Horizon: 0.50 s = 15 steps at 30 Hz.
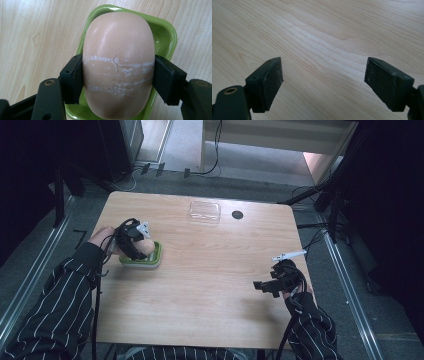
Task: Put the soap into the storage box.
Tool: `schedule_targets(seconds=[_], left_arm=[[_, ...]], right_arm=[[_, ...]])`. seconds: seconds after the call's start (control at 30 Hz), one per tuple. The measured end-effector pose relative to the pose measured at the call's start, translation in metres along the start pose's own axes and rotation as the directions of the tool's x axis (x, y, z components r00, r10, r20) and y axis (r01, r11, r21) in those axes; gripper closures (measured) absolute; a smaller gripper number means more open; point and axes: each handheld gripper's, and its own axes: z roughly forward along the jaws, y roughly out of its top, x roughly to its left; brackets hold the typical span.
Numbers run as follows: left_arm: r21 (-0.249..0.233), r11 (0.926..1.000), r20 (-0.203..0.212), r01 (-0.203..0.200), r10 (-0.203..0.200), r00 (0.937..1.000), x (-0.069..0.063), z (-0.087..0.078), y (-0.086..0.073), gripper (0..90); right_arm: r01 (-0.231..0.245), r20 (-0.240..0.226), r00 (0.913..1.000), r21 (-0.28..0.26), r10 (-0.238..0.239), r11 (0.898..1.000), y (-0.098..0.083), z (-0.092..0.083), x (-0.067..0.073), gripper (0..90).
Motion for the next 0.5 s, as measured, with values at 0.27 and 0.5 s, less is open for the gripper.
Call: schedule_targets(seconds=[0.27, 0.5], left_arm=[[0.004, 0.9998, 0.01, 0.017, -0.017, 0.9998, 0.003, 0.006, -0.003, 33.5], [0.01, 0.9994, 0.015, 0.032, -0.032, 0.9994, 0.004, 0.011, -0.005, 33.4]], right_arm=[[0.0, -0.002, 1.0, 0.001, 0.0, 1.0, 0.0, 0.0, 0.0, 16.0], [0.0, -0.001, 1.0, 0.003, 0.0, 1.0, 0.0, 0.0, 0.0, 16.0]])
